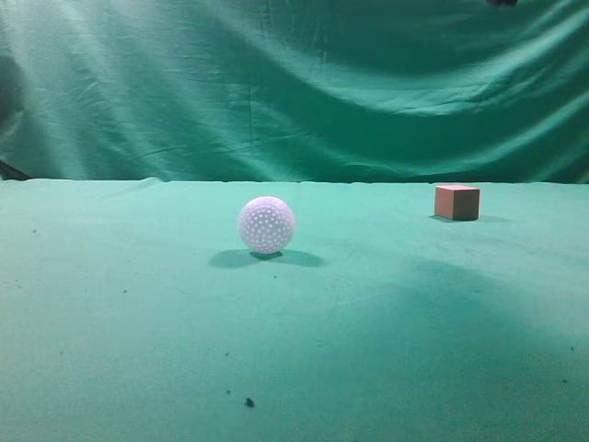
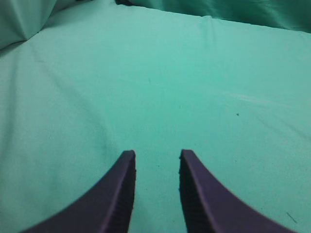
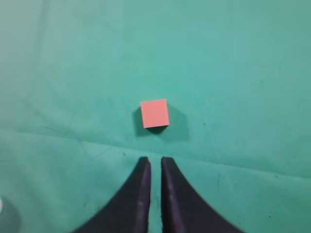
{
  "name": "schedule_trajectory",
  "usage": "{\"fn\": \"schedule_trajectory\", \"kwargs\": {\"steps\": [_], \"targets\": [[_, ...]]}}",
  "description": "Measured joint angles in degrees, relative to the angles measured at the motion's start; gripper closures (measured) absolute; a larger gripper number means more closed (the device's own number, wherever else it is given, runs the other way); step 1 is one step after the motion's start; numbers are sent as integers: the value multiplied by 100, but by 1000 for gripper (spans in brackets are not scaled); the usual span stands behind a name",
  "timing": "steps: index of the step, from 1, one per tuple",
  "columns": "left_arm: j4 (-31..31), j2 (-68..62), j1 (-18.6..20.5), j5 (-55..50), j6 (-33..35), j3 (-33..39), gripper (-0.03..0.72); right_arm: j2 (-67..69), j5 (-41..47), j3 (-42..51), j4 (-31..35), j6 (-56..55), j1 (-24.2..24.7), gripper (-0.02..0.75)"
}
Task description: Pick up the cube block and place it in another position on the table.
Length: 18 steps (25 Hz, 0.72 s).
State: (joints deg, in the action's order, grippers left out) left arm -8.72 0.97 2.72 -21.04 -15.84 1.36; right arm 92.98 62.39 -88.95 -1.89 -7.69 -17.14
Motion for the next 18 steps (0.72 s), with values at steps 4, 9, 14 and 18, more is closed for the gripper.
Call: {"fn": "schedule_trajectory", "kwargs": {"steps": [4, 9, 14, 18], "targets": [[0, 0, 0, 0, 0, 0, 426, -1256, -46, 964, 73, -126, 0, 738], [0, 0, 0, 0, 0, 0, 426, -2645, -273, 2347, 76, -186, 0, 738], [0, 0, 0, 0, 0, 0, 426, -3595, 169, 3096, 98, -186, 0, 738], [0, 0, 0, 0, 0, 0, 426, -3886, 879, 3132, -25, -175, 0, 738]]}}
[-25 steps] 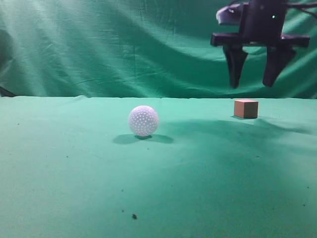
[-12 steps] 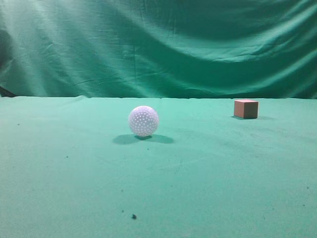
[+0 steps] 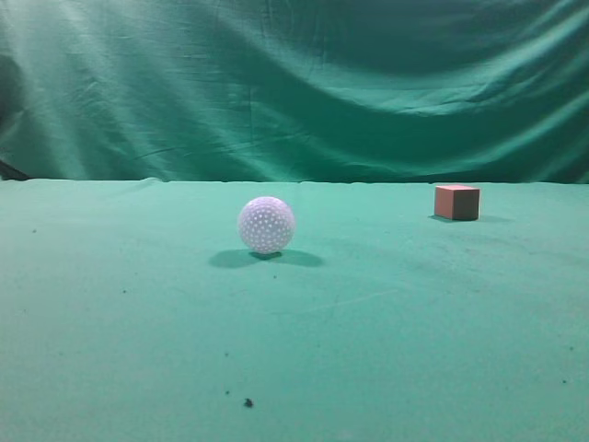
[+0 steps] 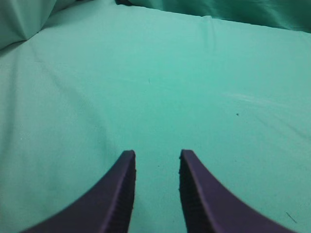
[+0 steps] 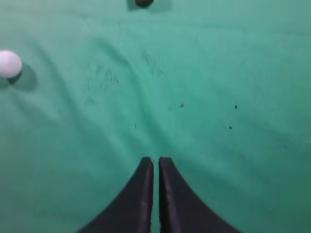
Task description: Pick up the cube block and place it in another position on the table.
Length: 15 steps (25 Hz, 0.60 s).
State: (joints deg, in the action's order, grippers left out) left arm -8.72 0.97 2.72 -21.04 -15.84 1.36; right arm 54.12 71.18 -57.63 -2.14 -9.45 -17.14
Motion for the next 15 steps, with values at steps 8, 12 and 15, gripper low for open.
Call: {"fn": "schedule_trajectory", "kwargs": {"steps": [8, 12, 15], "targets": [[0, 0, 0, 0, 0, 0, 426, -269, -461, 217, -453, 357, 289, 738], [0, 0, 0, 0, 0, 0, 426, -1007, -2311, 1156, 18, 893, 948, 738], [0, 0, 0, 0, 0, 0, 426, -1691, -3520, 2205, 202, 1021, 1303, 738]]}}
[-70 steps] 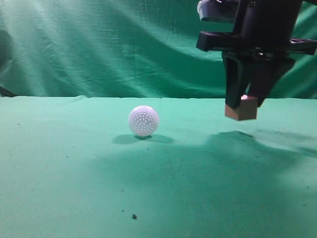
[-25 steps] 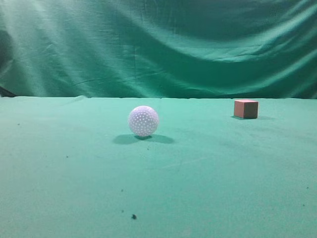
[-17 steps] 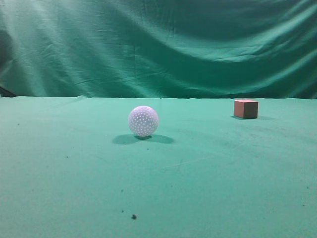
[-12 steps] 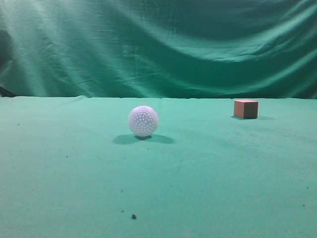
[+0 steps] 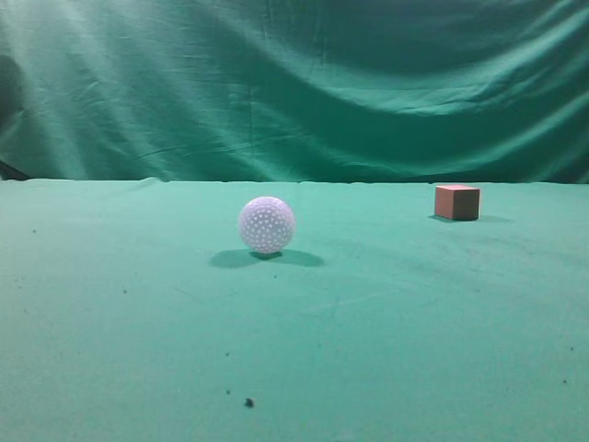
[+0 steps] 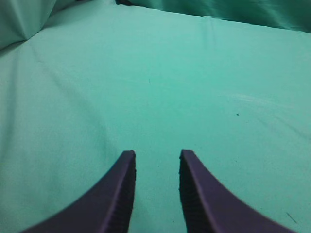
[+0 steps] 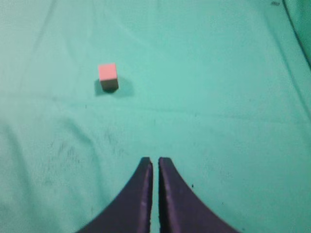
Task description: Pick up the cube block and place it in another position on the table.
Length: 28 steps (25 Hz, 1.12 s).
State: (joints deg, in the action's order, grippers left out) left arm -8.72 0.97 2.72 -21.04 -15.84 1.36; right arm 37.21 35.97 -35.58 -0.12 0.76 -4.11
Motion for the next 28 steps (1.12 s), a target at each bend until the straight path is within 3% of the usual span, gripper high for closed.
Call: {"fn": "schedule_trajectory", "kwargs": {"steps": [4, 11, 18, 28], "targets": [[0, 0, 0, 0, 0, 0, 426, -1162, -1329, 1556, 28, 41, 214, 738], [0, 0, 0, 0, 0, 0, 426, -2907, -2431, 3631, 148, 29, 234, 738], [0, 0, 0, 0, 0, 0, 426, -3659, -1562, 3702, 227, -2, 234, 738], [0, 0, 0, 0, 0, 0, 426, -3776, -1382, 3702, 247, 17, 234, 738]]}}
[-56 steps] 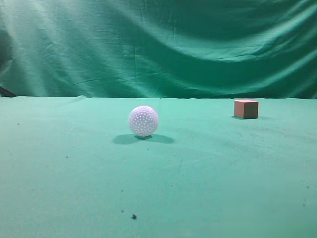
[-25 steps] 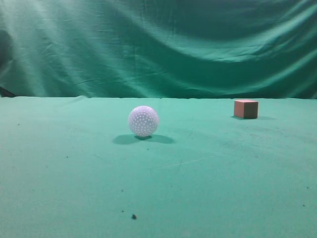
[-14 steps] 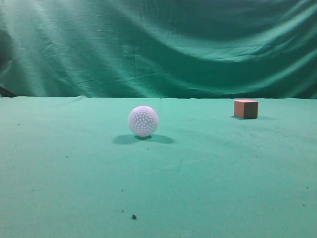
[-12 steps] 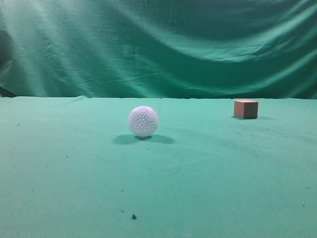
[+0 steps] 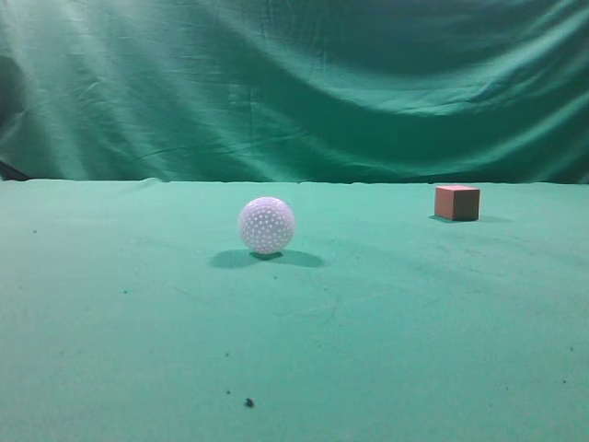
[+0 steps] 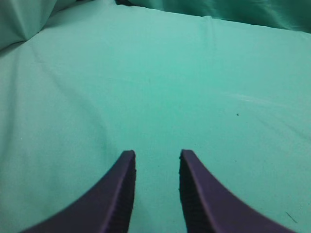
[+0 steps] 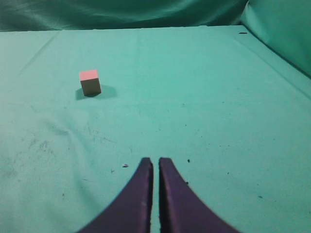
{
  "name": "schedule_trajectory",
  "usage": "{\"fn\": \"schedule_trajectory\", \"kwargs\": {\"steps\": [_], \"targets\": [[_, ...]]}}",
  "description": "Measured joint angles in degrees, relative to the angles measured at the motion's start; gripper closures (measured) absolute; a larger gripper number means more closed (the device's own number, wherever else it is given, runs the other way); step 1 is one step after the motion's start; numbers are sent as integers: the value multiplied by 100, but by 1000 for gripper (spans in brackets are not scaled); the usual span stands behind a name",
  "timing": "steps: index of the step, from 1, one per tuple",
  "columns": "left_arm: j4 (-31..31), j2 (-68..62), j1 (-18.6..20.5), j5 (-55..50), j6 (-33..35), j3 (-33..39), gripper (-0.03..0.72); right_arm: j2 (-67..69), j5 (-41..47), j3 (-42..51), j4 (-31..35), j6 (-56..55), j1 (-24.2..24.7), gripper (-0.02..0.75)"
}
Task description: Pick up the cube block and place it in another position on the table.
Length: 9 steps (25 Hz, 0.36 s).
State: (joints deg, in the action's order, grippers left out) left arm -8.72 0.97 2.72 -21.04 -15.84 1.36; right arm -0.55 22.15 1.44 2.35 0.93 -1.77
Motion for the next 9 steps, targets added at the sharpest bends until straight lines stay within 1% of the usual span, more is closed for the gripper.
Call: {"fn": "schedule_trajectory", "kwargs": {"steps": [9], "targets": [[0, 0, 0, 0, 0, 0, 426, 0, 5, 0, 0, 0, 0, 738]]}}
